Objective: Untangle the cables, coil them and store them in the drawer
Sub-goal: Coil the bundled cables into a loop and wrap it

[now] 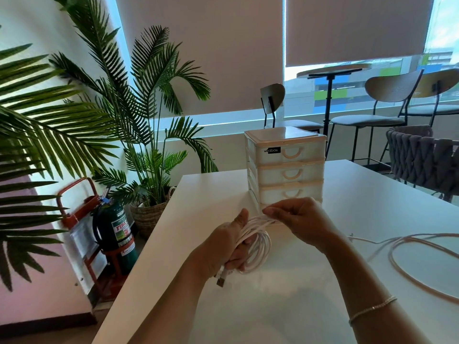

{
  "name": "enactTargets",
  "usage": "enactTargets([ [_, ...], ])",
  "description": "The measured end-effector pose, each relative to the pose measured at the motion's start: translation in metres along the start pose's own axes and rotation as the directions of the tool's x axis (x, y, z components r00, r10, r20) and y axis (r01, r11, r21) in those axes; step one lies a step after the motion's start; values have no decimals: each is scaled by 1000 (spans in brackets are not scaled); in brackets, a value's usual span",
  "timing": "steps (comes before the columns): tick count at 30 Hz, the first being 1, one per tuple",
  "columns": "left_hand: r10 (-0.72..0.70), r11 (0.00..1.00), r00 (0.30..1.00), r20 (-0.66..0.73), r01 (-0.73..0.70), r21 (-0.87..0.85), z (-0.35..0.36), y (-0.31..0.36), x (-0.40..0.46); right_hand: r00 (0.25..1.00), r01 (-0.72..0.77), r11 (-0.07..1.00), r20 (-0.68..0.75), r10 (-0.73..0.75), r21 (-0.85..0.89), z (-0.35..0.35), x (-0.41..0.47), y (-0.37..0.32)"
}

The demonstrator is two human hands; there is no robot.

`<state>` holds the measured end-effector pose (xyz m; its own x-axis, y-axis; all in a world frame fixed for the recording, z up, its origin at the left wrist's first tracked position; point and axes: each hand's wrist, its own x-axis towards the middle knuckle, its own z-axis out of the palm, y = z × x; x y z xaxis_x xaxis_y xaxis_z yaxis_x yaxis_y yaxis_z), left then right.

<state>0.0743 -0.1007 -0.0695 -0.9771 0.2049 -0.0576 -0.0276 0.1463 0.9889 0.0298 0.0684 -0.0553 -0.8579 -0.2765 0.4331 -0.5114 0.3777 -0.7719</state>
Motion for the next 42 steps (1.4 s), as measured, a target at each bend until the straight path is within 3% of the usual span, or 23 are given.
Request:
enactTargets([
  [5,-4,996,987,158,18,-84,-1,-4,1,998,49,982,-37,-57,-184,7,0,2],
  [11,8,979,982,189,31,-202,-2,-2,2,993,69,952,-71,-94,-298,13,1,6],
  [22,35,905,974,226,65,-419,-2,-5,3,994,59,977,-81,-76,-203,25,8,8],
  [27,48,863,978,204,63,-502,-4,-1,0,991,131,986,39,-127,-107,24,5,0],
  [34,64,797,970,236,93,-597,-8,2,1,973,-77,980,227,34,184,20,1,-7],
  [38,24,802,980,198,99,-589,-6,1,2,961,3,1000,277,2,-18,24,-4,-13],
  [42,27,788,991,131,59,-613,-3,1,1,981,29,992,192,-5,-122,34,-4,-14],
])
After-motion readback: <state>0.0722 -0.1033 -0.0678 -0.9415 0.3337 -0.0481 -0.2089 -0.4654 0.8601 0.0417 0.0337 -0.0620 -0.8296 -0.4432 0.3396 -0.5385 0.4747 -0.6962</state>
